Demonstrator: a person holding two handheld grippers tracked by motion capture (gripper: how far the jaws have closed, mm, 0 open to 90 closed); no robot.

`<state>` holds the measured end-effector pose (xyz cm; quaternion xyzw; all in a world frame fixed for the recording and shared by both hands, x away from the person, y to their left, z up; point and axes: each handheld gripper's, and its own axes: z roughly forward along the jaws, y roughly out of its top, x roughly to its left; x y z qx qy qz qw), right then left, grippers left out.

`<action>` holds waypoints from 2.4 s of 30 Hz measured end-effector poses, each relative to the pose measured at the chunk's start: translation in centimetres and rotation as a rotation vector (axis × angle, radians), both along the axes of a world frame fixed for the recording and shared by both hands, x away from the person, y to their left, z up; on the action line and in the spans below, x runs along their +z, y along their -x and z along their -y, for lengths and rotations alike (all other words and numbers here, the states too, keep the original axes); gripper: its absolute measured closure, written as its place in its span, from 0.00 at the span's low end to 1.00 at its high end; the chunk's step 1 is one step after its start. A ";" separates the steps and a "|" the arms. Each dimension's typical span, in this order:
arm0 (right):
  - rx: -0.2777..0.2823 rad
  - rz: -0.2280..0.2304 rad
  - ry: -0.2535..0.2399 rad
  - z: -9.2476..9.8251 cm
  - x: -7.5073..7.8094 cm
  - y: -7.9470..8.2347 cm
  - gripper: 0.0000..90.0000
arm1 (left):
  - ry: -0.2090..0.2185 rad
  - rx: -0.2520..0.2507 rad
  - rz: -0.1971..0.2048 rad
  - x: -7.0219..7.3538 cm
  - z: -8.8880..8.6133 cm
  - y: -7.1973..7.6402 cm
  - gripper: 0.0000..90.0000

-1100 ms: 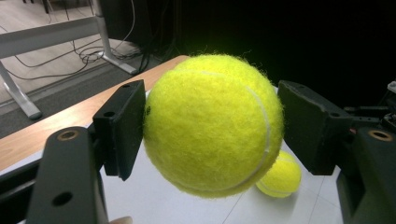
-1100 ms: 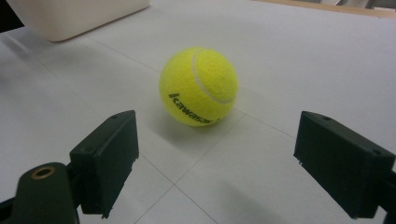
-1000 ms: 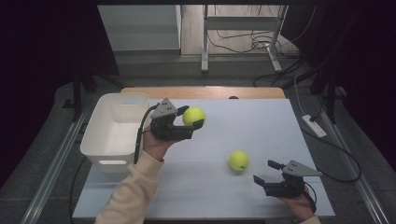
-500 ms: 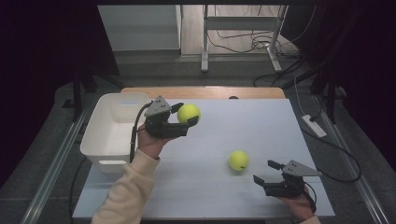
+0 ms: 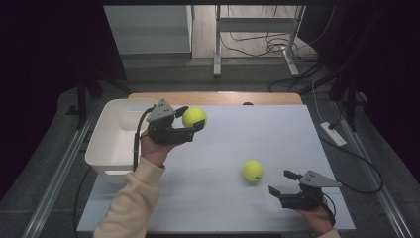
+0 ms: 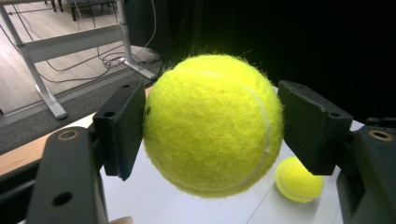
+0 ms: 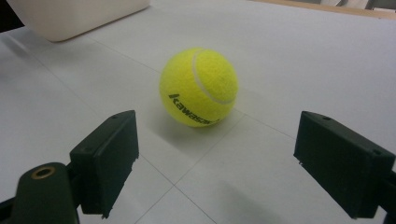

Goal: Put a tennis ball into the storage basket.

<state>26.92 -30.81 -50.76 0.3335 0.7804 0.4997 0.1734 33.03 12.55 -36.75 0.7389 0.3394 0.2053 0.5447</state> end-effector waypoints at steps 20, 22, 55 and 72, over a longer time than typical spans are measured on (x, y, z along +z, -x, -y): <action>-0.002 -0.002 -0.004 0.0 0.0 0.0 0.15 | -0.004 0.064 0.009 0.5 -2.1 -0.2 0.31; -0.003 -0.001 -0.004 0.0 0.0 0.0 0.15 | -0.003 0.072 0.011 0.5 -2.4 -0.2 0.31; -0.004 0.003 0.002 -0.1 0.0 0.0 0.15 | 0.003 0.173 0.006 0.6 -6.2 -0.1 0.31; -0.006 0.008 -0.006 0.0 0.1 0.0 0.15 | -0.027 0.225 -0.005 0.5 -8.0 -0.2 0.31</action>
